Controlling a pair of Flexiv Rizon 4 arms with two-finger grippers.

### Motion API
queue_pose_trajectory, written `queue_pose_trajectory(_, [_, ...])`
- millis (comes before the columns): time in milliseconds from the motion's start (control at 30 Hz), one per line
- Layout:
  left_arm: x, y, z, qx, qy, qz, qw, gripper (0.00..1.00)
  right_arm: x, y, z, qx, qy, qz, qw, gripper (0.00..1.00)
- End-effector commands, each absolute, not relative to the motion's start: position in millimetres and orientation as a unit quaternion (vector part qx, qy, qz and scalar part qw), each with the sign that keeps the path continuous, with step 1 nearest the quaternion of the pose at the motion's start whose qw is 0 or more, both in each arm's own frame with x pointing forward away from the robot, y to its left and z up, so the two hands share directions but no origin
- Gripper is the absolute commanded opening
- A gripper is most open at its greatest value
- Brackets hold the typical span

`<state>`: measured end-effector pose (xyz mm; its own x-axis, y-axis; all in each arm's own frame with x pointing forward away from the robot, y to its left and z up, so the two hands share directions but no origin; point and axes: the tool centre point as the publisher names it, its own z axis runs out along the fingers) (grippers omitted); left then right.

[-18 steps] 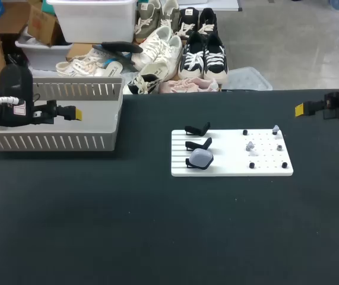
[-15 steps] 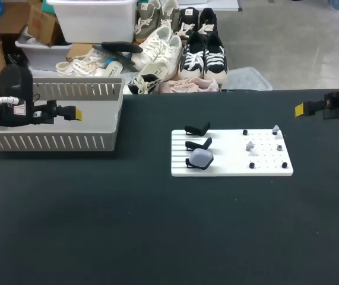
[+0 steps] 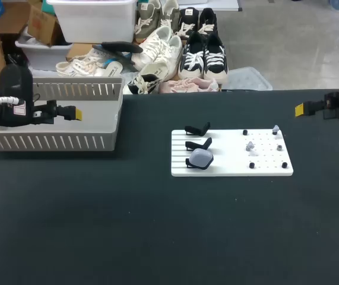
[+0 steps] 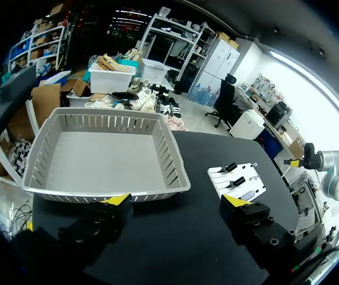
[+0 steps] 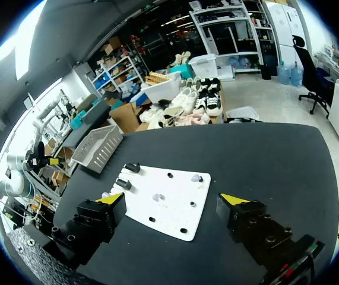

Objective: Pick up each earbud case from the left stands, insert the matching earbuds, close the lid, and place the case in the box.

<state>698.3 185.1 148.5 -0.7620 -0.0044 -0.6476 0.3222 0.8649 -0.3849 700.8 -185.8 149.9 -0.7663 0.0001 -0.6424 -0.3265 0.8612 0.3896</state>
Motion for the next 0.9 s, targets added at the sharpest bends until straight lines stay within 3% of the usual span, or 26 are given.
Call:
queue_pose_trajectory(33, [699.2, 184.9, 149.5, 0.088, 0.907, -0.243, 0.331, 1.0, 701.9, -187.1, 149.4, -0.092, 0.906, 0.25, 0.329, 1.0])
queue_pose_trajectory(900, [702.9, 177.5, 153.0, 0.115, 0.902, -0.25, 0.333, 1.0, 701.9, -187.1, 149.4, -0.092, 0.906, 0.25, 0.329, 1.0])
